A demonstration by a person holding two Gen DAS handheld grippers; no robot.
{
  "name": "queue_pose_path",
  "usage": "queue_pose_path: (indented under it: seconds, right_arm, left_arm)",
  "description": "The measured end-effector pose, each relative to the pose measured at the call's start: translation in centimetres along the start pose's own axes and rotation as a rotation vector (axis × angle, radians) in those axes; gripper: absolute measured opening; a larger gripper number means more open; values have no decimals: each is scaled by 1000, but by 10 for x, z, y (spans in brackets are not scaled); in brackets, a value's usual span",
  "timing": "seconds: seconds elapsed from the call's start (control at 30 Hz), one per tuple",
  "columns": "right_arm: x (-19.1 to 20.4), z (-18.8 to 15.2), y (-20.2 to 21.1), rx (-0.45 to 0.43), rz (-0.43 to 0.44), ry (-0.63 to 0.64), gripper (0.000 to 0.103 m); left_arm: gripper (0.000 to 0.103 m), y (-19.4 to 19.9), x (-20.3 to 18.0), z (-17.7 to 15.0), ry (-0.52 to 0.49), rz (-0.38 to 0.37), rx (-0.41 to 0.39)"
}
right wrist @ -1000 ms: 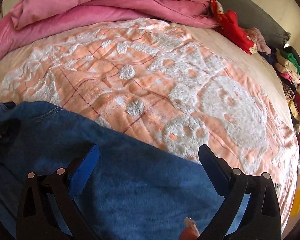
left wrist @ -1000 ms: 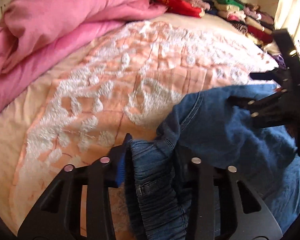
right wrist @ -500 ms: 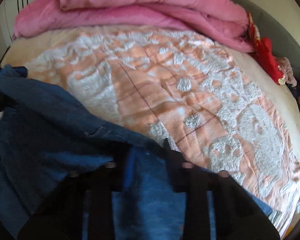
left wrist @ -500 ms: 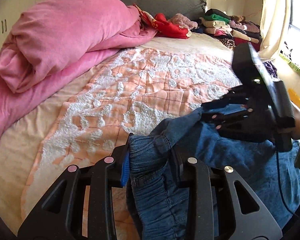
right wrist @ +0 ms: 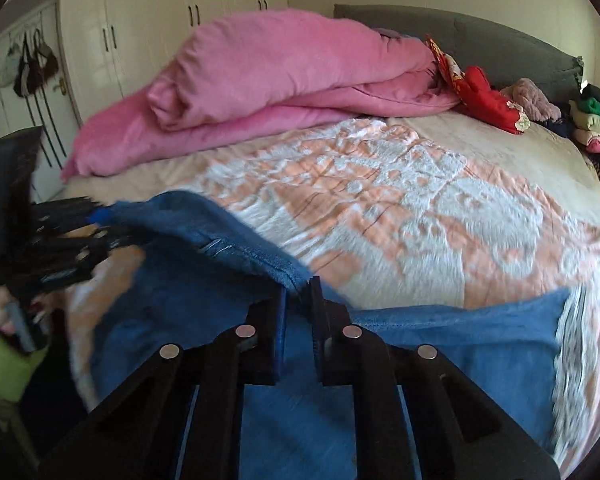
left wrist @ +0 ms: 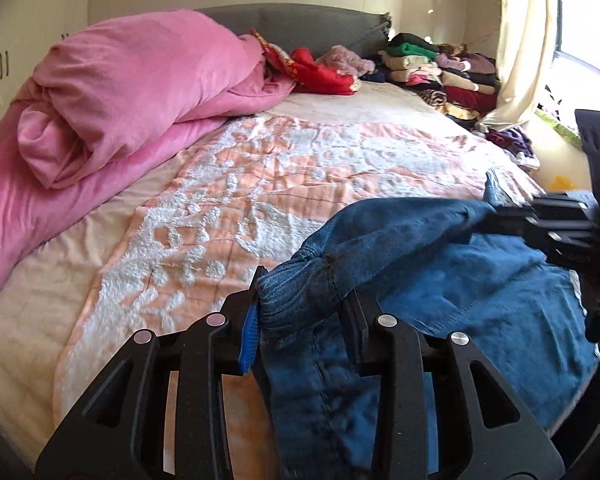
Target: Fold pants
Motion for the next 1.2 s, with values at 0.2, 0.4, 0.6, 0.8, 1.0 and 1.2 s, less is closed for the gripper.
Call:
queue_pose_path:
  seconds: [0.2, 0.4, 0.6, 0.8, 1.0, 1.2]
  right_arm:
    - [38, -51, 54, 0, 62, -11, 8]
    - [91, -100, 75, 55, 103, 51, 8]
    - [120, -133, 65, 120, 139, 48, 9]
    - [125, -156, 39, 209, 92, 62, 9]
    - [126, -158, 40, 203, 91, 66, 9]
    - [131, -163, 44, 220, 109, 66, 22]
  left_arm:
    - [28, 22, -14, -19, -39, -36, 22]
    - [31, 33, -22, -54, -90, -23, 95]
    - [33, 36, -16, -87, -72, -14, 175]
    - [38, 41, -9, -113, -38, -10, 256]
    - [36, 81, 0, -108, 64, -34, 195]
    - [35, 63, -49, -84, -5, -140, 171]
Point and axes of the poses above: each gripper's, at about its wrist camera, not at the fingertips, and y roughly against the way its jaws point, x to its left, z to its top, the point moved 7 cm from there along -y, roughly the way its jaws point, and after that the axes turned 7 degrees about -z, right-handed, at the moved point
